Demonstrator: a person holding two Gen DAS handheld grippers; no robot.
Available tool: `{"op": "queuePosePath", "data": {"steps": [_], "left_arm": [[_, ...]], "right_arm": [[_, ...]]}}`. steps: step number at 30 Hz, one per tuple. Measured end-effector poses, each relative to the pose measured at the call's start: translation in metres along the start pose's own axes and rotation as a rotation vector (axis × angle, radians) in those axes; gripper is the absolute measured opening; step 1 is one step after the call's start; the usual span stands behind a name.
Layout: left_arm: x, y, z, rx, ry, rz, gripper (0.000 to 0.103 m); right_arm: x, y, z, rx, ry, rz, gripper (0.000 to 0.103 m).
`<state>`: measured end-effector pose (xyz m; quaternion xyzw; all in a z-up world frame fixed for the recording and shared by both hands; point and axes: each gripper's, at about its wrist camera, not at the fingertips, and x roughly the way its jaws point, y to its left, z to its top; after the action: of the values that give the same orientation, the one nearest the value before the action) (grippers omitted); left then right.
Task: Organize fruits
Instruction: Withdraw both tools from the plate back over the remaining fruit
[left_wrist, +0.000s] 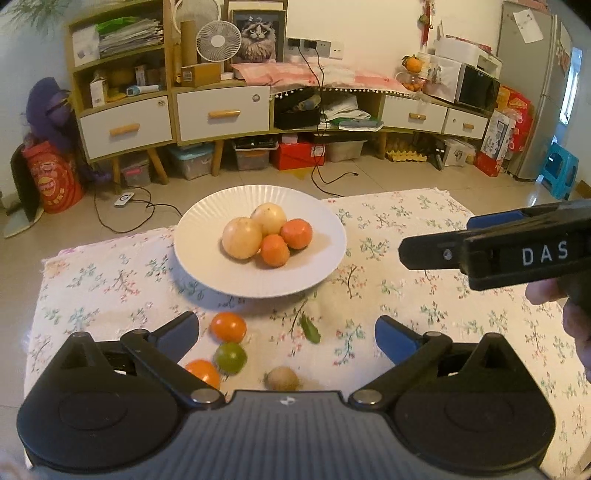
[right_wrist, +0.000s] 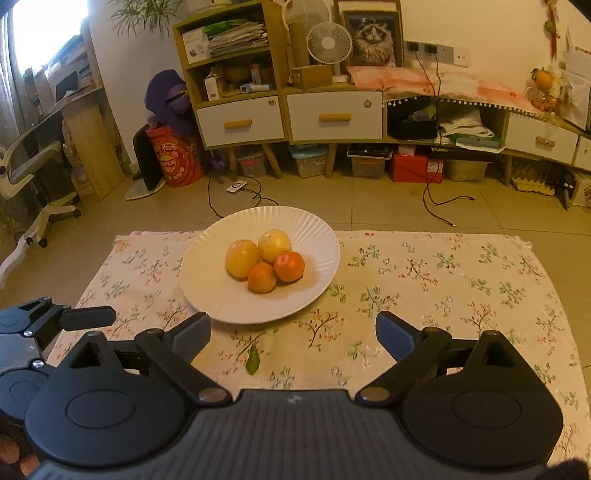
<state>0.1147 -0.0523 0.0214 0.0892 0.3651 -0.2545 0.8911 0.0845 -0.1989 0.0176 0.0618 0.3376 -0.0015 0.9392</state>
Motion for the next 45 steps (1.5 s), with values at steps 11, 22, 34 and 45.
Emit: {"op": "queuePosePath", "data": {"steps": [11,22,34,45], "left_arm": [[-0.028,0.011,-0.033,0.003,-0.010,0.032,0.089],[-0.039,0.035,-0.051,-0.069,-0.031,0.034,0.088],[-0.031,0.053,-0.079,-0.040,-0.033,0.058,0.089],[-0.011,0.091,-0.105,-0.076,-0.070,0.094,0.089]], "right_arm": [[-0.012,0.014,-0.029,-0.005,0.017,-0.007,0.099],[-0.018,0.036,-0.062,-0.189,0.023,0.002,0.100],[-0.013,0.035,-0.091,-0.223,-0.027,0.084,0.102],[0.006,0.038,-0.110,-0.274,-0.040,0.152,0.102]]}}
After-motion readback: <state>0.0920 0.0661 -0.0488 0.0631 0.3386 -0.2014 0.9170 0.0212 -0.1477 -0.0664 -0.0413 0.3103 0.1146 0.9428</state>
